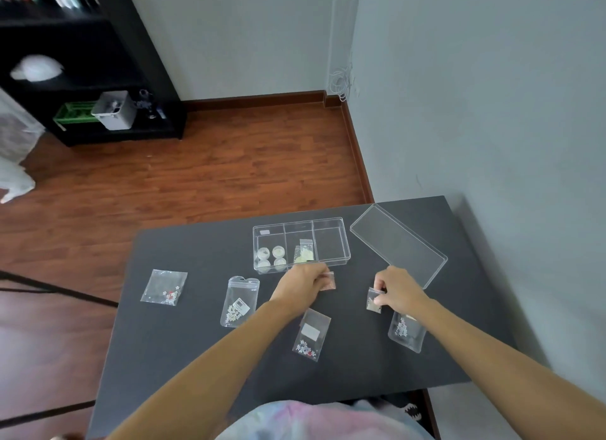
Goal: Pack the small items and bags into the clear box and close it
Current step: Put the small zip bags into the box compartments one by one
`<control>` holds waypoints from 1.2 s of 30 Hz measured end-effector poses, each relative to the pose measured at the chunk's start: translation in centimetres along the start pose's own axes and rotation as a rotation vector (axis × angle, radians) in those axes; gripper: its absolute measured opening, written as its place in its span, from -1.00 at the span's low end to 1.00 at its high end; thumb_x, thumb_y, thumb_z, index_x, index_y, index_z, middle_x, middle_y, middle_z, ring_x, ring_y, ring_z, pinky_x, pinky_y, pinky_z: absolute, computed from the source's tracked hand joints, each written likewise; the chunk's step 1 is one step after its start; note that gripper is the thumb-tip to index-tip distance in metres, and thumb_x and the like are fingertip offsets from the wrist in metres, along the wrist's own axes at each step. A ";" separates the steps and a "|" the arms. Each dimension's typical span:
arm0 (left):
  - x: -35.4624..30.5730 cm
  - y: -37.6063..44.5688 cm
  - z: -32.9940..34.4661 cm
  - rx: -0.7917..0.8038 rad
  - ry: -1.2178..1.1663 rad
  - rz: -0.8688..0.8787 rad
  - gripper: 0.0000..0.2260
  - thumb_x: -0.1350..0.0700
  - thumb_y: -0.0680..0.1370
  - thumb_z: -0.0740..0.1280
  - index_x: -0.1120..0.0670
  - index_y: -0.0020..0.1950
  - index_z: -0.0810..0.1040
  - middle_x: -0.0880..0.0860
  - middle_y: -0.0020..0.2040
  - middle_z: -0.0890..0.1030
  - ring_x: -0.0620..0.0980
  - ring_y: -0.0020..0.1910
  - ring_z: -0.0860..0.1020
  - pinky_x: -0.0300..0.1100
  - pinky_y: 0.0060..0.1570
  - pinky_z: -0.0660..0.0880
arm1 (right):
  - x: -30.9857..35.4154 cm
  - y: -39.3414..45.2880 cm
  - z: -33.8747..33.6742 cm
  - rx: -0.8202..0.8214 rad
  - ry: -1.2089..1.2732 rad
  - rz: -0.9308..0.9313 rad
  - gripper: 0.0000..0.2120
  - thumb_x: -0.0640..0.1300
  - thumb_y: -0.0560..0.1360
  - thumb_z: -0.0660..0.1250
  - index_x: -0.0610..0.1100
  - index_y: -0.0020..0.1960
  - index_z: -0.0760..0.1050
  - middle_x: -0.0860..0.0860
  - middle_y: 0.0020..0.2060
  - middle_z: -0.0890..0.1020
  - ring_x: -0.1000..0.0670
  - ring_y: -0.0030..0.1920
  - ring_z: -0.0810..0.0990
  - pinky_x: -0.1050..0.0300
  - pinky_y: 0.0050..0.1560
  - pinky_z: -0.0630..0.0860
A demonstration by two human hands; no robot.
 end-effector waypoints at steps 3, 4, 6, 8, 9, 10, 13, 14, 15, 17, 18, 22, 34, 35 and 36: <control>1.3 0.0 -3.5 -0.143 -0.008 0.021 -0.85 0.17 0.61 0.22 0.16 -0.08 0.55 0.08 -0.08 0.63 0.12 -0.10 0.56 0.01 -0.08 0.52 | 0.0 0.2 -0.1 0.009 0.002 -0.004 -0.82 -0.26 0.30 0.46 -0.13 -0.34 0.47 0.07 -0.32 0.54 0.02 -0.28 0.52 0.07 -0.19 0.52; 2.0 0.2 -4.6 -0.185 0.002 0.009 -0.83 0.16 0.63 0.21 0.15 -0.06 0.57 0.07 -0.06 0.60 0.10 -0.10 0.55 -0.02 -0.09 0.51 | -0.1 0.2 -0.1 0.009 0.006 -0.004 -0.82 -0.26 0.31 0.47 -0.12 -0.34 0.48 0.08 -0.32 0.56 0.02 -0.27 0.54 0.04 -0.15 0.55; 3.2 0.9 -6.4 -0.234 0.008 -0.043 -0.80 0.19 0.63 0.19 0.11 -0.07 0.60 0.02 -0.05 0.54 0.05 -0.13 0.52 -0.10 -0.13 0.47 | -0.1 0.2 -0.1 0.008 0.012 -0.005 -0.82 -0.25 0.31 0.48 -0.11 -0.34 0.49 0.07 -0.31 0.57 0.03 -0.27 0.54 0.04 -0.14 0.55; 4.4 1.8 -7.5 -0.246 0.004 -0.105 -0.79 0.22 0.60 0.21 0.05 -0.16 0.58 -0.05 -0.14 0.53 -0.02 -0.22 0.50 -0.16 -0.19 0.40 | -0.2 0.2 -0.2 -0.004 0.018 0.001 -0.81 -0.26 0.32 0.47 -0.10 -0.35 0.47 0.06 -0.33 0.57 0.05 -0.31 0.50 0.08 -0.19 0.51; 4.8 2.2 -7.7 -0.240 0.001 -0.138 -0.80 0.20 0.58 0.24 0.02 -0.20 0.55 -0.08 -0.18 0.55 -0.03 -0.24 0.51 -0.18 -0.21 0.39 | -0.3 0.2 -0.2 -0.016 0.029 0.009 -0.79 -0.26 0.32 0.46 -0.09 -0.36 0.45 0.06 -0.35 0.56 0.04 -0.33 0.48 0.10 -0.23 0.48; 5.2 2.6 -7.8 -0.228 -0.004 -0.171 -0.83 0.18 0.56 0.28 0.00 -0.21 0.53 -0.08 -0.19 0.59 -0.02 -0.23 0.53 -0.18 -0.20 0.41 | -0.4 0.2 -0.4 -0.032 0.046 0.016 -0.77 -0.27 0.32 0.46 -0.09 -0.37 0.43 0.07 -0.39 0.53 0.02 -0.35 0.46 0.13 -0.25 0.44; 5.8 3.6 -7.5 -0.196 -0.037 -0.240 -0.94 0.12 0.50 0.39 0.01 -0.17 0.55 -0.04 -0.19 0.63 0.01 -0.16 0.58 -0.10 -0.12 0.51 | -0.6 0.2 -1.0 -0.111 0.129 0.013 -0.74 -0.29 0.34 0.42 -0.10 -0.38 0.37 0.11 -0.51 0.41 0.01 -0.42 0.35 0.15 -0.32 0.34; 5.9 3.8 -7.3 -0.192 -0.049 -0.253 -0.93 0.11 0.47 0.42 0.02 -0.18 0.55 -0.05 -0.22 0.61 0.00 -0.18 0.57 -0.10 -0.13 0.51 | -0.6 0.2 -1.3 -0.140 0.150 0.008 -0.76 -0.29 0.36 0.41 -0.12 -0.37 0.37 0.10 -0.53 0.42 0.00 -0.43 0.34 0.14 -0.33 0.32; 5.9 4.1 -7.2 -0.188 -0.059 -0.264 -0.92 0.12 0.46 0.43 0.02 -0.19 0.55 -0.06 -0.24 0.59 -0.02 -0.21 0.55 -0.11 -0.16 0.49 | -0.7 0.2 -1.6 -0.165 0.166 0.006 -0.79 -0.28 0.38 0.39 -0.15 -0.35 0.39 0.07 -0.52 0.44 -0.01 -0.42 0.35 0.14 -0.33 0.32; 5.9 4.6 -6.8 -0.174 -0.062 -0.278 -0.91 0.14 0.44 0.44 0.02 -0.20 0.55 -0.07 -0.29 0.56 -0.03 -0.24 0.52 -0.15 -0.21 0.46 | -0.9 0.1 -1.9 -0.198 0.193 0.007 -0.82 -0.28 0.42 0.36 -0.16 -0.31 0.41 0.00 -0.46 0.52 -0.04 -0.39 0.38 0.12 -0.31 0.35; 5.9 4.8 -6.6 -0.163 -0.055 -0.280 -0.90 0.15 0.44 0.45 0.03 -0.20 0.55 -0.08 -0.32 0.55 -0.03 -0.25 0.51 -0.16 -0.22 0.45 | -0.9 0.1 -2.0 -0.212 0.198 0.002 -0.82 -0.28 0.44 0.34 -0.15 -0.30 0.41 -0.03 -0.41 0.56 -0.07 -0.36 0.42 0.10 -0.29 0.39; 5.9 5.4 -6.0 -0.127 0.055 -0.290 -0.91 0.15 0.43 0.45 0.02 -0.21 0.57 -0.07 -0.27 0.60 0.00 -0.20 0.56 -0.16 -0.17 0.47 | -0.5 -0.3 -2.6 -0.284 0.227 -0.047 -0.89 -0.27 0.53 0.28 -0.15 -0.14 0.54 -0.01 -0.29 0.64 -0.07 -0.26 0.56 0.15 -0.23 0.46; 5.4 6.1 -4.4 -0.163 0.586 -0.102 -0.88 0.09 0.45 0.44 -0.02 -0.03 0.63 0.03 -0.08 0.65 0.06 0.09 0.49 -0.10 0.17 0.26 | 4.3 -0.7 -5.8 -0.460 0.314 -0.168 -0.91 -0.21 0.48 0.40 -0.16 -0.21 0.58 0.01 -0.35 0.69 -0.01 -0.34 0.62 0.15 -0.20 0.53; 5.4 6.0 -4.4 -0.165 0.576 -0.086 -0.87 0.06 0.46 0.44 -0.02 0.00 0.63 0.00 -0.03 0.65 0.06 0.12 0.47 -0.09 0.18 0.26 | 4.8 -0.5 -6.0 -0.468 0.312 -0.182 -0.91 -0.22 0.48 0.41 -0.16 -0.21 0.59 0.00 -0.35 0.69 -0.03 -0.34 0.62 0.14 -0.19 0.53; 5.4 5.8 -4.4 -0.172 0.557 -0.066 -0.85 0.05 0.47 0.43 -0.02 0.02 0.62 -0.01 0.02 0.63 0.07 0.15 0.44 -0.08 0.19 0.27 | 5.4 -0.4 -6.2 -0.473 0.312 -0.192 -0.91 -0.22 0.47 0.41 -0.17 -0.21 0.59 -0.01 -0.35 0.69 -0.03 -0.33 0.62 0.13 -0.18 0.53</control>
Point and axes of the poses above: each hand's wrist, its own y-axis towards the middle knuckle, its own z-axis out of the palm, x = y × z, the point moved 8 cm from there along y, towards the middle knuckle
